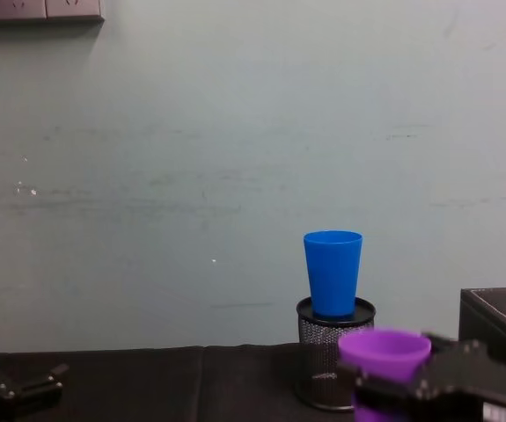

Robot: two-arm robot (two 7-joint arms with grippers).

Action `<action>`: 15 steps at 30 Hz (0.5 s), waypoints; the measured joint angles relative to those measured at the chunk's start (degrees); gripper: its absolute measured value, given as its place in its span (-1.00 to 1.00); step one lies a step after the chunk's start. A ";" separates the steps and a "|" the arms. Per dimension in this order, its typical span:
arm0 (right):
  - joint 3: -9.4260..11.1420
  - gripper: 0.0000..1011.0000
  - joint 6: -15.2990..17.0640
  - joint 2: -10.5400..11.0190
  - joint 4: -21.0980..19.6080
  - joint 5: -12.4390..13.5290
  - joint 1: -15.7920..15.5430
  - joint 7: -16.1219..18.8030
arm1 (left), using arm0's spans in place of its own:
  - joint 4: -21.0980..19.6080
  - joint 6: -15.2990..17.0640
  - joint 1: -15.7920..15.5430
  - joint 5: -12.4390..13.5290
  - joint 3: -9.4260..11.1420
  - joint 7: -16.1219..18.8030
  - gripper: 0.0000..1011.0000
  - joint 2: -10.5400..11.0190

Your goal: Pick up one cup with a gripper and tap it against the other cup.

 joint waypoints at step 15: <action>2.94 0.45 9.13 0.77 -7.26 3.92 1.73 1.96 | 0.00 0.00 0.00 0.00 0.00 0.00 0.98 0.00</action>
